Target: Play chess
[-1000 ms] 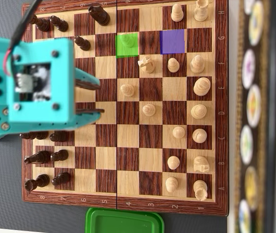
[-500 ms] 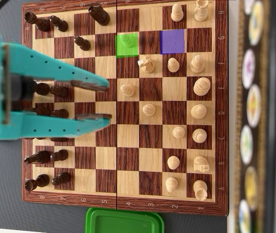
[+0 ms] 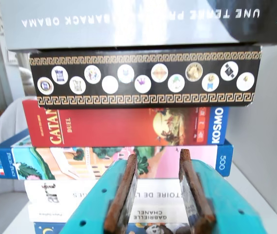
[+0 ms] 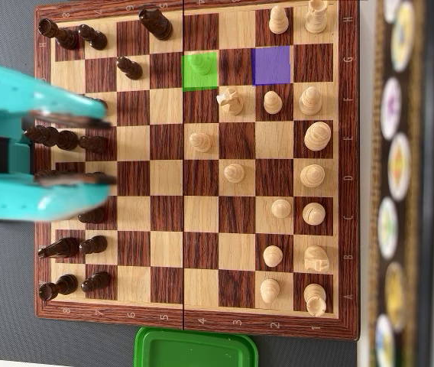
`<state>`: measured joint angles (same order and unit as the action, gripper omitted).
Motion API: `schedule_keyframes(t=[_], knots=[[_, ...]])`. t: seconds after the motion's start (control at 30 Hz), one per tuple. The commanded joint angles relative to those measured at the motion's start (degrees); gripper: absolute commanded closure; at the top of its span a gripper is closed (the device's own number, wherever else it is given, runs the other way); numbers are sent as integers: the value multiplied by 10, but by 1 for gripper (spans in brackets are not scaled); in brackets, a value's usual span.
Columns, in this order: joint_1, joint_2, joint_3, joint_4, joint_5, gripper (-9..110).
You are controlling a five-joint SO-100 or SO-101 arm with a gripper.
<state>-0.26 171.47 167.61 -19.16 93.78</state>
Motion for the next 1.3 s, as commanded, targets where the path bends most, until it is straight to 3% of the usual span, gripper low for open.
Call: schedule_keyframes(t=[0.0, 0.7, 1.03, 1.27], knots=[[6, 40, 15, -78, -4, 88], [6, 201, 134, -449, -8, 88], [6, 203, 134, -628, -85, 88], [4, 203, 134, -724, -83, 88]])
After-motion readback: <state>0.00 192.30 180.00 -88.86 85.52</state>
